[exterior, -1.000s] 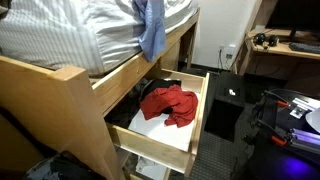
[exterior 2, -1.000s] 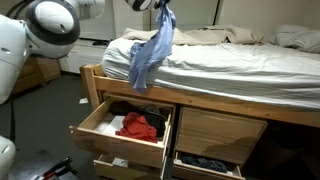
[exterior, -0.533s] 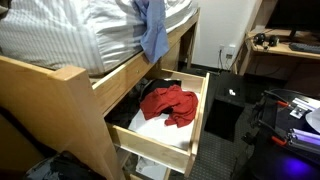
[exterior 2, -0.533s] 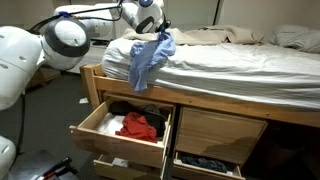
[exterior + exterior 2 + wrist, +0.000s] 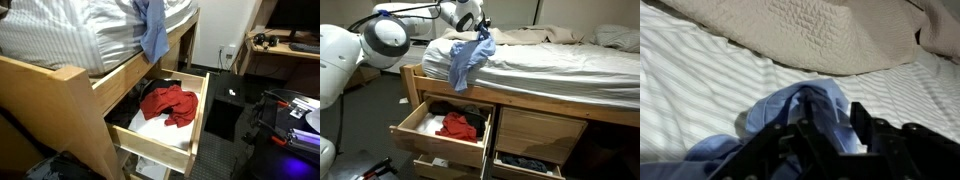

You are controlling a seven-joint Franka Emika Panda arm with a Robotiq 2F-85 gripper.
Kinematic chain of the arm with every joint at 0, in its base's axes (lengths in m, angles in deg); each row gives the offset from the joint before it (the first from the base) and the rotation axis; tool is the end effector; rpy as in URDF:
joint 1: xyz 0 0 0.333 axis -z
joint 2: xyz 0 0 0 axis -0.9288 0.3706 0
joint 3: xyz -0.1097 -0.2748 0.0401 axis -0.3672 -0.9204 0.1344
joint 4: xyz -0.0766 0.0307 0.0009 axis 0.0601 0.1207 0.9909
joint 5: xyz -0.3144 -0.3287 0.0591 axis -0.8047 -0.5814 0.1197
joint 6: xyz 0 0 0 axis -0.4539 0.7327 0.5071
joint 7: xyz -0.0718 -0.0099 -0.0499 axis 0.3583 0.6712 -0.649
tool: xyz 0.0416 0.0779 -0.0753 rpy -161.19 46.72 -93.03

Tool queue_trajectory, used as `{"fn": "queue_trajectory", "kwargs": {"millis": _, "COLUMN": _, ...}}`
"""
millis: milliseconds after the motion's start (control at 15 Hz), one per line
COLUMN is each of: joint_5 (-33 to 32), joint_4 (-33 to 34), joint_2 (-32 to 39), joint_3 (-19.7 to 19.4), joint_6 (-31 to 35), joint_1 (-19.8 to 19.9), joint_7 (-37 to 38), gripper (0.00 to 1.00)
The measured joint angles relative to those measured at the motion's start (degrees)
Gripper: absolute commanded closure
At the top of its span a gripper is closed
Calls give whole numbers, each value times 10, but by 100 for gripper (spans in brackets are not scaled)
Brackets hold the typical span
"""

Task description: Open the left top drawer then put the blue shirt in and out of the drawer then close the top left drawer

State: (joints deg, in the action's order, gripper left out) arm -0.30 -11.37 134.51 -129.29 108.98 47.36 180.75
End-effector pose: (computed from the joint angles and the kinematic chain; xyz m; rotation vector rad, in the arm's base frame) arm 0.8694 0.0274 0.5689 -0.6650 1.9141 -0.2425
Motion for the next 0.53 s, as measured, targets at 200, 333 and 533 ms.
{"fn": "queue_trajectory", "kwargs": {"millis": 200, "joint_5": -89, "joint_4": 2, "joint_2": -39, "joint_3": -78, "joint_6": -98, "joint_1": -38, "joint_7": 147, "gripper": 4}}
{"fn": "queue_trajectory", "kwargs": {"millis": 333, "joint_5": -140, "joint_4": 8, "joint_2": -75, "joint_3": -130, "joint_6": -191, "joint_1": -69, "joint_7": 234, "gripper": 0}}
{"fn": "queue_trajectory", "kwargs": {"millis": 533, "joint_5": -135, "joint_4": 4, "joint_2": -117, "joint_3": -221, "joint_6": -303, "joint_1": -124, "joint_7": 277, "gripper": 0}}
